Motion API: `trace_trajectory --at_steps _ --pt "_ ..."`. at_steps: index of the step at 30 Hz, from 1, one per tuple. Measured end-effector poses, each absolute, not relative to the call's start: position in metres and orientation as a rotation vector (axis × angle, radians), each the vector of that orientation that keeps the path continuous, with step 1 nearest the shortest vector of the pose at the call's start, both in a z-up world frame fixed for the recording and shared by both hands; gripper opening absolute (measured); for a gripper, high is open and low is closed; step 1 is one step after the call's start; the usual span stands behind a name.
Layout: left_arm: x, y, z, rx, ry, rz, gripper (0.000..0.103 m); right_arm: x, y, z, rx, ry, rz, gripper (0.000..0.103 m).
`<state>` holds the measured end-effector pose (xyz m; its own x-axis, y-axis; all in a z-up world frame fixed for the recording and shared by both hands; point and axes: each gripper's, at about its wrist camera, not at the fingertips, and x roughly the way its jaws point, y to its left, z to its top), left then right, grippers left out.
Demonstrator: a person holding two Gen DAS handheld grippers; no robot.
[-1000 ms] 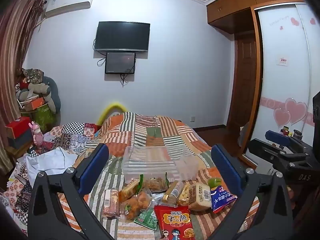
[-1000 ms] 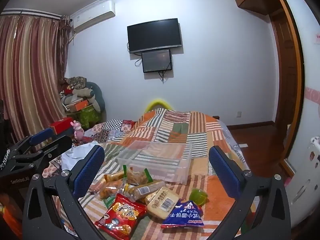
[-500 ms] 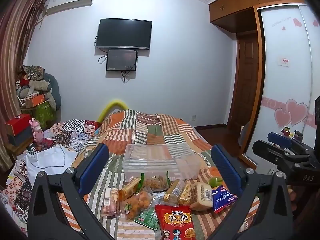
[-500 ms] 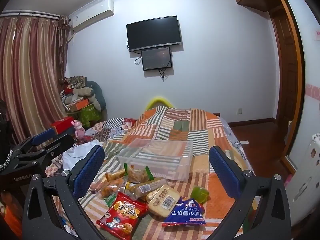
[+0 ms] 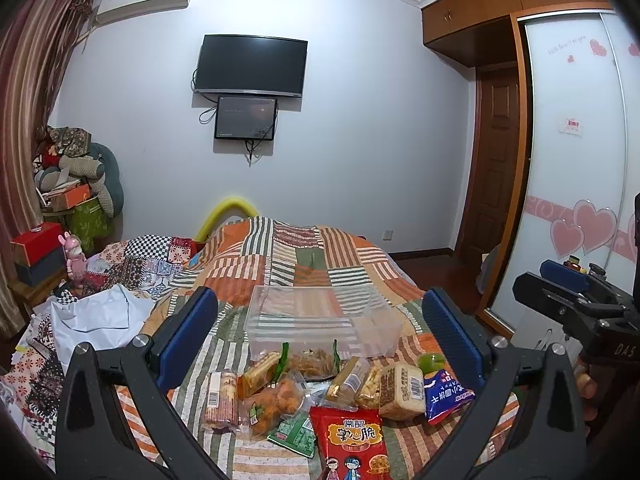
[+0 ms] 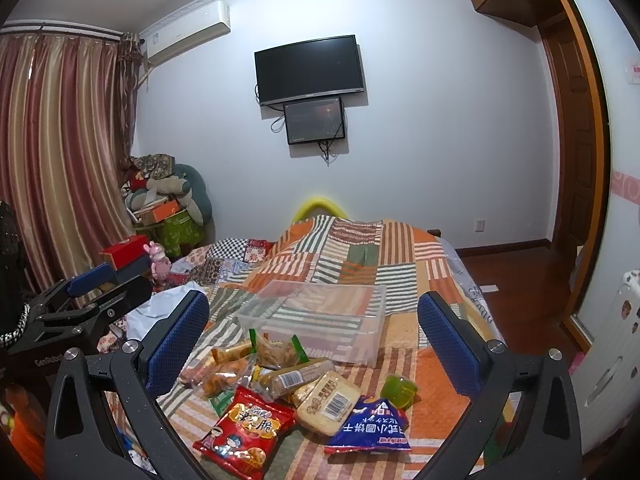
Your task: Organize snacks
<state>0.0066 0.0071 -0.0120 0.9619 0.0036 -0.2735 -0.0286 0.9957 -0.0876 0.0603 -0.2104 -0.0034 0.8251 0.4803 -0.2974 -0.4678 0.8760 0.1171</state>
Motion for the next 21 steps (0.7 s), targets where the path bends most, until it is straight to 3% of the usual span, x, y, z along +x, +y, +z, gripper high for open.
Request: trace_trajectory --at_steps 21 --pt "0.0066 0.0050 -0.0110 -0.100 0.282 0.010 0.103 0.0574 -0.2111 -0.0032 0.044 0.323 0.512 0.103"
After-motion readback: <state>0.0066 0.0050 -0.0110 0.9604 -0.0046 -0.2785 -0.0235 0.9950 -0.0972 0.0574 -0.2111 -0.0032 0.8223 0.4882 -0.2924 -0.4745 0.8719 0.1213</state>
